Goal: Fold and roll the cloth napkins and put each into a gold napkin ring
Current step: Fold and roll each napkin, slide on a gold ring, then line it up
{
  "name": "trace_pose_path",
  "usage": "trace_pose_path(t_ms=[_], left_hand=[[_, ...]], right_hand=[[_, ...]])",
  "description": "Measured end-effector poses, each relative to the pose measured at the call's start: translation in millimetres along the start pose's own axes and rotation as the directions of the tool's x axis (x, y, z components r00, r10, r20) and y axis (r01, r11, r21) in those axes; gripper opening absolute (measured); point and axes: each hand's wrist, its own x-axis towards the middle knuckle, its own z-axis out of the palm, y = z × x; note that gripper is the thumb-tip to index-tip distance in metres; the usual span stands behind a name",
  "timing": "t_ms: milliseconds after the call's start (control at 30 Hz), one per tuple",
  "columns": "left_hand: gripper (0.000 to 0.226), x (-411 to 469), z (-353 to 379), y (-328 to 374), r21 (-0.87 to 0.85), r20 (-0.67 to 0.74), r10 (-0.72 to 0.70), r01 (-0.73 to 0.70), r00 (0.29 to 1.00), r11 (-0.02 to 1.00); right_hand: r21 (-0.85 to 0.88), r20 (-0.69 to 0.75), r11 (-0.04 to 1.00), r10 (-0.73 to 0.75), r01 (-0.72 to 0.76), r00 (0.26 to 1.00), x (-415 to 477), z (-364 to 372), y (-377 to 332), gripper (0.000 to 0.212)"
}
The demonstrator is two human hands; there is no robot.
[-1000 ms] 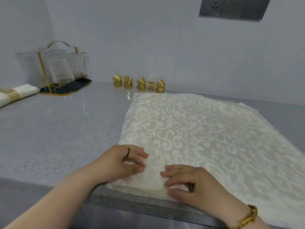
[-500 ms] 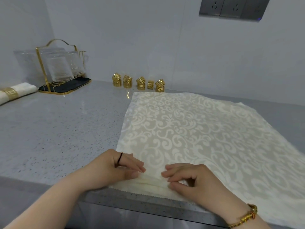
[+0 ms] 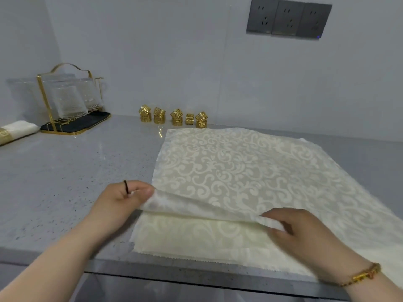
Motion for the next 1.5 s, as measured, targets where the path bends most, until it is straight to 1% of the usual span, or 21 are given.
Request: trace_pose_path(t_ms=[67,100,167,233,300,333,400,433,533,600,667,767,833,933,1033,1100,1200,1300,1367,1433,1500], left_hand=[[0.025,9,-5,3,-0.008,-0.103,-0.002,0.001,0.995,1.000],[0.022,12,-6,5,-0.012,-0.135,0.004,-0.006,0.991,1.000],[0.021,16,-9,10,-0.029,-0.167,0.006,-0.011,0.986,1.000],[0.022,17,-13,14,-0.044,-0.199,0.002,-0.011,0.980,0.999],[0.023,14,-18,15,-0.065,-0.233,-0.015,0.000,0.972,0.998],[0.023,14,-21,16,-0.076,-0.236,-0.024,0.006,0.972,0.997],[0.022,13,-28,15,-0.089,-0.228,-0.041,0.021,0.973,0.996],[0.021,14,-31,14,-0.093,-0.228,-0.058,0.037,0.972,0.995],[0.019,20,-33,14,-0.048,-0.234,-0.085,0.076,0.968,0.996],[0.019,26,-27,13,-0.019,-0.222,-0.096,0.094,0.970,0.995],[0.021,36,-22,7,0.046,-0.172,-0.122,0.131,0.978,0.990],[0.023,58,-20,-9,0.159,-0.080,-0.187,0.198,0.979,0.967],[0.021,76,-18,-18,0.221,-0.041,-0.221,0.224,0.974,0.949],[0.017,97,-14,-25,0.294,-0.040,-0.197,0.199,0.980,0.935],[0.016,117,-6,-33,0.311,-0.048,-0.181,0.187,0.982,0.932],[0.018,130,0,-38,0.326,-0.062,-0.176,0.187,0.982,0.927],[0.020,145,5,-45,0.399,-0.068,-0.166,0.179,0.984,0.900],[0.017,149,6,-51,0.429,-0.074,-0.155,0.171,0.985,0.887],[0.013,148,3,-47,0.414,-0.106,-0.093,0.129,0.990,0.901],[0.014,145,-3,-37,0.386,-0.169,0.007,0.060,0.986,0.921],[0.015,135,-4,-24,0.342,-0.155,0.081,-0.023,0.985,0.939]], right_hand=[[-0.094,-0.005,0.990,0.105,-0.105,0.994,-9,-21,7,0.016],[-0.136,-0.008,0.979,0.152,-0.151,0.988,-14,-30,11,0.013],[-0.224,-0.029,0.946,0.232,-0.233,0.972,-24,-46,26,0.011],[-0.275,-0.079,0.909,0.304,-0.314,0.949,-35,-60,44,0.020],[-0.201,-0.048,0.901,0.384,-0.385,0.922,-46,-75,60,0.029],[-0.162,0.019,0.901,0.411,-0.403,0.912,-51,-83,65,0.031],[-0.109,0.129,0.902,0.429,-0.417,0.894,-58,-97,68,0.020],[-0.060,0.126,0.900,0.435,-0.431,0.891,-58,-104,69,0.019],[0.092,-0.014,0.866,0.495,-0.491,0.869,-51,-115,77,0.017],[0.105,-0.090,0.827,0.561,-0.553,0.823,-40,-111,85,0.018],[0.081,-0.136,0.791,0.612,-0.607,0.779,-25,-99,93,0.023],[0.042,-0.168,0.769,0.634,-0.637,0.755,-2,-81,93,0.036],[0.094,-0.209,0.744,0.665,-0.662,0.717,14,-71,93,0.037],[0.154,-0.238,0.696,0.715,-0.701,0.658,32,-59,101,0.030],[0.120,-0.256,0.672,0.732,-0.731,0.631,43,-51,114,0.026],[0.099,-0.247,0.658,0.743,-0.747,0.622,47,-50,119,0.026],[0.096,-0.250,0.648,0.751,-0.756,0.612,53,-50,125,0.031],[0.082,-0.262,0.635,0.757,-0.768,0.598,56,-49,131,0.032],[0.073,-0.269,0.620,0.766,-0.781,0.584,57,-47,133,0.027],[0.074,-0.275,0.609,0.773,-0.790,0.571,57,-46,135,0.026],[0.064,-0.286,0.605,0.773,-0.793,0.566,56,-44,135,0.028]])
